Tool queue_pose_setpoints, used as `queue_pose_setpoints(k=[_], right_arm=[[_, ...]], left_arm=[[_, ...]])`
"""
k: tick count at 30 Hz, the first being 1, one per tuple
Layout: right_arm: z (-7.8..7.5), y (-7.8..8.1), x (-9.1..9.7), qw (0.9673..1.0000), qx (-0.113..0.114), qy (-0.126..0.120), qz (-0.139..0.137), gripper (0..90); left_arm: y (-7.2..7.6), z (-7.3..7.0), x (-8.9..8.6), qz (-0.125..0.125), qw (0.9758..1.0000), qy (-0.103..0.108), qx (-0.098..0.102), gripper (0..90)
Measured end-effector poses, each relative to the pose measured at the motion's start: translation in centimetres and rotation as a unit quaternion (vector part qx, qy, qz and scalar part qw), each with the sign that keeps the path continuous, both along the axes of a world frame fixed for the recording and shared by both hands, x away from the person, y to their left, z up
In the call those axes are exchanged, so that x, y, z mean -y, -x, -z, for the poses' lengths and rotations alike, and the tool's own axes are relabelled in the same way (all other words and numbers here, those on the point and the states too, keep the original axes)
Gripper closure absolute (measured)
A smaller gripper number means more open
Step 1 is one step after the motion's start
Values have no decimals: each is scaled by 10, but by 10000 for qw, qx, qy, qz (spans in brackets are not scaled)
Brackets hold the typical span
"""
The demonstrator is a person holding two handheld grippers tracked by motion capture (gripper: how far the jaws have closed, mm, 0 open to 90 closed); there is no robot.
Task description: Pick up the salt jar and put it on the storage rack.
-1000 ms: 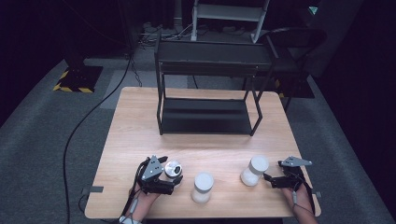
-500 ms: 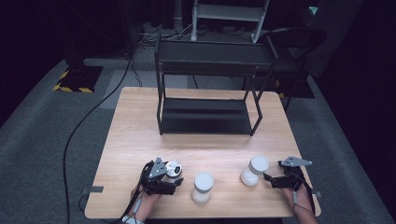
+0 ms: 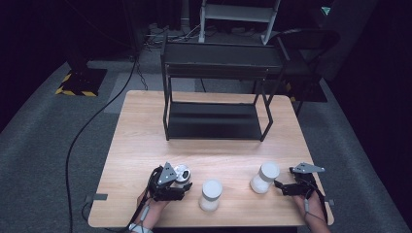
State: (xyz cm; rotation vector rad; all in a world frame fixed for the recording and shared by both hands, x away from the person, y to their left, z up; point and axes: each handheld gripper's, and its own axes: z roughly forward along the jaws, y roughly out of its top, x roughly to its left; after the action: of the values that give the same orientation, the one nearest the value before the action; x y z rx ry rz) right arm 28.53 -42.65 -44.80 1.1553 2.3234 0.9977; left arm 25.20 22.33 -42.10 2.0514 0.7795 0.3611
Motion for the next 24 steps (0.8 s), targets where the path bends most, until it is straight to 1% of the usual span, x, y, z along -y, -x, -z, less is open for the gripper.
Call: queue_pose_setpoints(k=[2,8,14,18,22,24], right_arm=[[0,0,0,10000,0,1,0,57],[0,0,0,10000,0,0,2,57],[0,0,0,10000,0,1,3,57],[0,0,0,10000,0,0,3,57],[0,0,0,10000,-1,0,3,57],[0,0,0,10000,0,1,3,57]], left_arm=[[-1,-5,0,-4,10000,11,18,301],[-5,-19,4,0,10000,-43,12,301],[-12,-36,5,5,10000,-53,46,301],[-17,-44,5,-11,10000,-35,5,300],[-22,-54,8,-8,9999,-116,6,300],[-24,-58,9,-14,9999,-120,7,301]])
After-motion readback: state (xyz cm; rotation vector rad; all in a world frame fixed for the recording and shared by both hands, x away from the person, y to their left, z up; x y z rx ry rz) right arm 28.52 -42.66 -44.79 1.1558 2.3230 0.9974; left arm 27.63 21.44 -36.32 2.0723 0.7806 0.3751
